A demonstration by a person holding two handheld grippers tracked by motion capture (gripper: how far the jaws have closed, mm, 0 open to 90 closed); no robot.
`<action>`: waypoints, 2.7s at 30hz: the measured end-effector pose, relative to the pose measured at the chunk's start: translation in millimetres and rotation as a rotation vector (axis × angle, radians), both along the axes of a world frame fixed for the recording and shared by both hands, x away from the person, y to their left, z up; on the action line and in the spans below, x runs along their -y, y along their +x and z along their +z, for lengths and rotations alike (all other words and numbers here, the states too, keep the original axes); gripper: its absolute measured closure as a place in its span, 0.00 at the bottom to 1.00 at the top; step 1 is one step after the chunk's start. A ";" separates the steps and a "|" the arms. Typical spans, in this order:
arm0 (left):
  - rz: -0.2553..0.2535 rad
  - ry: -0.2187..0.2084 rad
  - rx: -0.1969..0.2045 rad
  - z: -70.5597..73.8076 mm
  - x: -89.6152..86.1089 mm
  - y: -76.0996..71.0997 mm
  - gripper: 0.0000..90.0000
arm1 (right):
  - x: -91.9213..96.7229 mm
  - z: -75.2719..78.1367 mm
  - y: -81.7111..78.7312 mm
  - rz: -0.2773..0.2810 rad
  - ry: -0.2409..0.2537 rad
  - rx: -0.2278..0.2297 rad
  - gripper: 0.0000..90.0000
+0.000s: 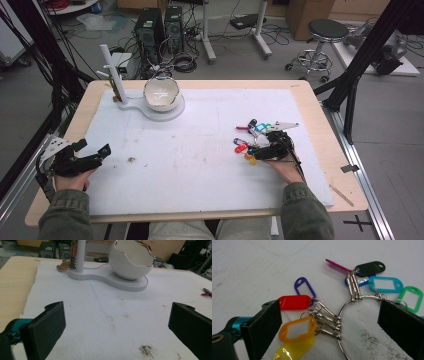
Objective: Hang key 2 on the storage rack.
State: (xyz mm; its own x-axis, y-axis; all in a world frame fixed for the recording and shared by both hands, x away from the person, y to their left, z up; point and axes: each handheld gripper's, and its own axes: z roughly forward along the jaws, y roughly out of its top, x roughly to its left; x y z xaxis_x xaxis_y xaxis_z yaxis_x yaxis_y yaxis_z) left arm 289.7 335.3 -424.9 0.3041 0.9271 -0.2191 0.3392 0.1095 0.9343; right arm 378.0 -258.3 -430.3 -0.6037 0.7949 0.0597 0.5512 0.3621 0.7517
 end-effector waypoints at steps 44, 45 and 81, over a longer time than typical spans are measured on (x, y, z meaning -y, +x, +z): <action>-0.008 -0.013 0.004 0.0 -0.9 0.6 0.02 | 3.5 11.3 -0.8 0.014 -0.005 0.021 0.98; -0.009 -0.014 0.003 -0.2 -0.9 0.7 0.02 | 3.7 12.8 -0.9 0.015 0.005 0.028 0.98; -0.010 -0.048 0.025 1.4 -3.3 -0.5 0.02 | 10.2 77.6 -3.0 0.037 0.125 0.101 0.98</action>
State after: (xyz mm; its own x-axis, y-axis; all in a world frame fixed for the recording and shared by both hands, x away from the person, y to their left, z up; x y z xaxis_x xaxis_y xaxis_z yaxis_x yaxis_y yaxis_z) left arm 289.2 338.7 -423.5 0.3196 0.9126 -0.2551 0.3174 0.1506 0.9363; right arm 375.1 -268.5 -352.7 -0.6407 0.7620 0.0943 0.4587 0.2813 0.8429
